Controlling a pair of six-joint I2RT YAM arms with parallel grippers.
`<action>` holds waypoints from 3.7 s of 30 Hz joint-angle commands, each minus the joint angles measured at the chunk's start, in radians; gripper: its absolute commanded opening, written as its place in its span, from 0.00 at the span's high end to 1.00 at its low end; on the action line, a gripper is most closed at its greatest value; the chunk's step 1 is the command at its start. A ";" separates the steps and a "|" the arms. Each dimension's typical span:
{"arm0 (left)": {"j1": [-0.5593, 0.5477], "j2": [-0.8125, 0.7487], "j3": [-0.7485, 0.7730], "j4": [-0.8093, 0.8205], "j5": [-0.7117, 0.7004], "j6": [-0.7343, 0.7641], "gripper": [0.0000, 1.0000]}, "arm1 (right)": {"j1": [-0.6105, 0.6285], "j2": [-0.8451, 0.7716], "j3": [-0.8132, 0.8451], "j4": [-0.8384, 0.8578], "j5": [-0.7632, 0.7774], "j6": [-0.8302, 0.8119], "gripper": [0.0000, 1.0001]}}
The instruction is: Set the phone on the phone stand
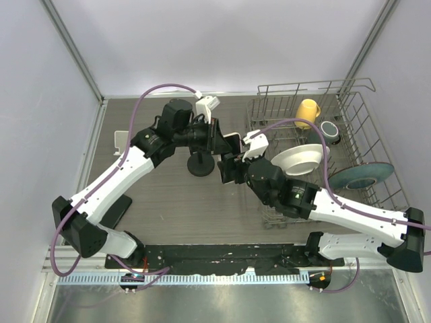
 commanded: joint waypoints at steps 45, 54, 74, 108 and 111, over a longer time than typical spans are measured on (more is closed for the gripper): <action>-0.002 -0.370 -0.309 0.585 0.082 -0.228 1.00 | -0.218 -0.279 -0.538 0.963 -0.809 0.499 0.45; 0.004 -0.338 -0.300 0.589 0.132 -0.239 0.99 | -0.218 -0.320 -0.524 0.968 -0.839 0.436 1.00; 0.045 -0.425 -0.160 0.188 -0.086 0.108 0.05 | -0.221 -0.333 -0.041 -0.262 -0.926 0.054 1.00; -0.169 -0.227 -0.093 -0.178 0.497 0.410 0.65 | -0.219 -0.245 0.197 -0.475 -1.228 -0.153 1.00; -0.171 -0.256 -0.097 -0.158 0.401 0.392 1.00 | -0.219 -0.251 0.198 -0.462 -1.160 -0.149 1.00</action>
